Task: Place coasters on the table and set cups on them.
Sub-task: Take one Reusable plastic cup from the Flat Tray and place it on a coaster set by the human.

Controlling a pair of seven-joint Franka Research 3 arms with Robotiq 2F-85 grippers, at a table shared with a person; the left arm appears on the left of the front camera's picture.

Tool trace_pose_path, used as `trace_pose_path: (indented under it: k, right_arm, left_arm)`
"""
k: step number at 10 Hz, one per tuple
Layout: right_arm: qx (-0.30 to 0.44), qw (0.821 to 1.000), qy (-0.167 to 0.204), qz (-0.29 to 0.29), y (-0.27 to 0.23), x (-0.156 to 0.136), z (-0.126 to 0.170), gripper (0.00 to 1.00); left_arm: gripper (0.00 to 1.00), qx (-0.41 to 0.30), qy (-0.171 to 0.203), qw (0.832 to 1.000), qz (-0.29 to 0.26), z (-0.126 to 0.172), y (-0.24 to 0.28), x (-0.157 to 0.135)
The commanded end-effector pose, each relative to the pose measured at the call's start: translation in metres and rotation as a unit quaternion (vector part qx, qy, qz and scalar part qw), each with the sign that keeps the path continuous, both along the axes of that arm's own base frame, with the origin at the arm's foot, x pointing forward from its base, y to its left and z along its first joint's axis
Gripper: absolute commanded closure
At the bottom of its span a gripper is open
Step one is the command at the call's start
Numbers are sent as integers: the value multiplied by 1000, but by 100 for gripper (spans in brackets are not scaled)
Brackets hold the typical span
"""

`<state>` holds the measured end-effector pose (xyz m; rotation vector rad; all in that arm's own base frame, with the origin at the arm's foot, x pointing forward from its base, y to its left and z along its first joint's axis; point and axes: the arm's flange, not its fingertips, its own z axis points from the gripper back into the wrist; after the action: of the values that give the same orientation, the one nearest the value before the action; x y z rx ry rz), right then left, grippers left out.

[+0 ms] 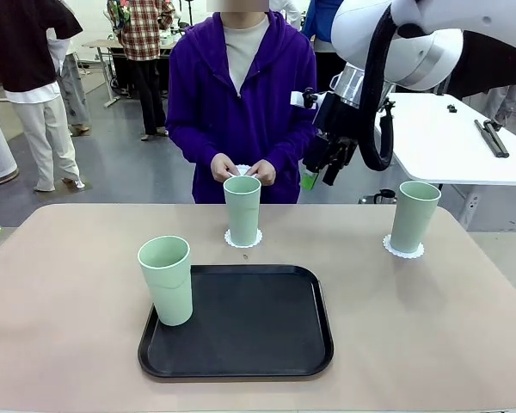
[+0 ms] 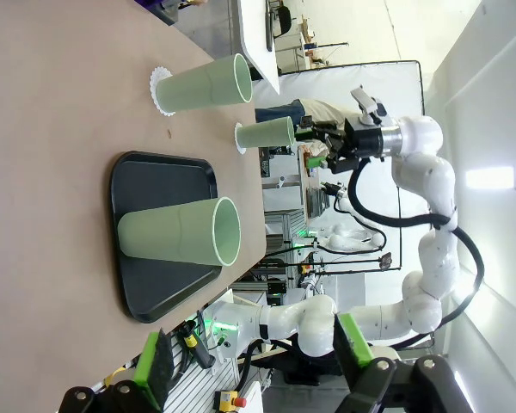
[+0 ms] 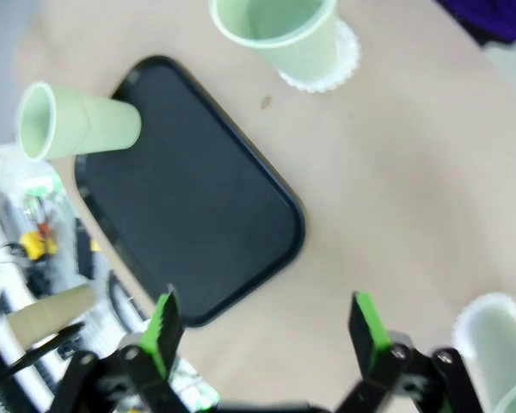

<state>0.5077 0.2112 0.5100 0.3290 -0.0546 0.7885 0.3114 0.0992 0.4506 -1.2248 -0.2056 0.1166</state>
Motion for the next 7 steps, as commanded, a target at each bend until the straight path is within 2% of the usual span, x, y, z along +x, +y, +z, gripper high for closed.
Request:
trace_pose_path:
  k: [1, 4, 7]
  right_arm:
    - [-69, 992, -16, -101, -44, -54, 14, 0]
    - [-103, 970, 1, -219, -121, -89, 10, 0]
    - [-98, 950, 12, -296, -179, -113, 2, 0]
  left_arm:
    - [0, -7, -9, 1000, -1, 0, 2, -1]
    - [0, -7, -9, 1000, -1, 0, 2, -1]
    - [0, -7, -9, 1000, -1, 0, 2, -1]
